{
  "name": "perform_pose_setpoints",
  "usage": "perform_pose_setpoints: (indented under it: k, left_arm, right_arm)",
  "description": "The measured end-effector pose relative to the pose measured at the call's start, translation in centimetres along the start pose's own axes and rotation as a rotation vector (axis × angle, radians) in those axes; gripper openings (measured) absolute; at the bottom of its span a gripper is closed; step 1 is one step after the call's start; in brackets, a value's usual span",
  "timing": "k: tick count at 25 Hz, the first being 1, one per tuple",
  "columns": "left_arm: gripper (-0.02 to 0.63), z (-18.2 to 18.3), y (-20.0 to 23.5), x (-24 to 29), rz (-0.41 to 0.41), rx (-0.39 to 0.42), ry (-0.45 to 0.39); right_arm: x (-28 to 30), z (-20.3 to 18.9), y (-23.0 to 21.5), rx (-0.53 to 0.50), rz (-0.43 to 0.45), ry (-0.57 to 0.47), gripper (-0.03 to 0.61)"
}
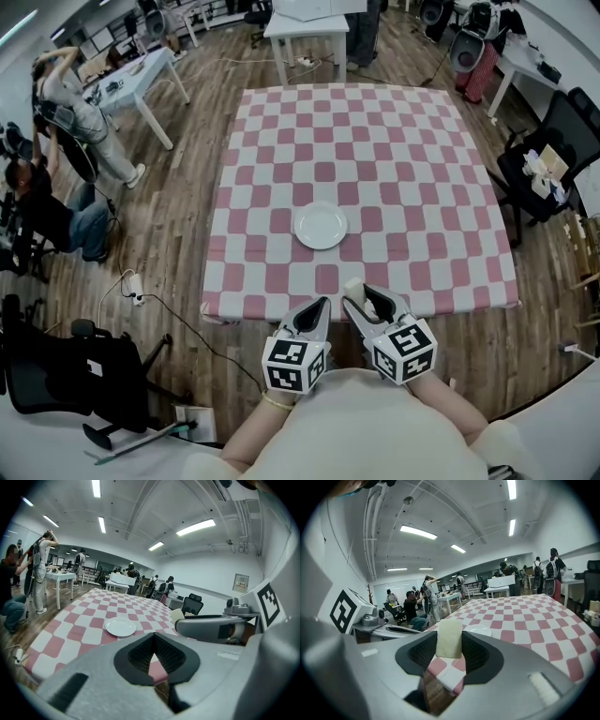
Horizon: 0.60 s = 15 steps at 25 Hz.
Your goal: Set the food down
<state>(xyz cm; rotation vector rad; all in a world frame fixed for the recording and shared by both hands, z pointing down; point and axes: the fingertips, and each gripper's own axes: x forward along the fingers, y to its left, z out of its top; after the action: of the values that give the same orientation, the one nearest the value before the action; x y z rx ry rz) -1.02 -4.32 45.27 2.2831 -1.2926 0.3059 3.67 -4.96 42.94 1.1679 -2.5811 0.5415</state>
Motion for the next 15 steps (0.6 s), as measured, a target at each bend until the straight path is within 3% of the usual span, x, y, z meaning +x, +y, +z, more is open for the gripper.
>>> perform_pose_setpoints:
  k: [15]
  left_arm:
    - [0.0, 1.6, 6.4, 1.2, -0.002, -0.023, 0.007]
  right_arm:
    - [6.2, 1.7, 0.3, -0.007, -0.018, 0.01, 0.17]
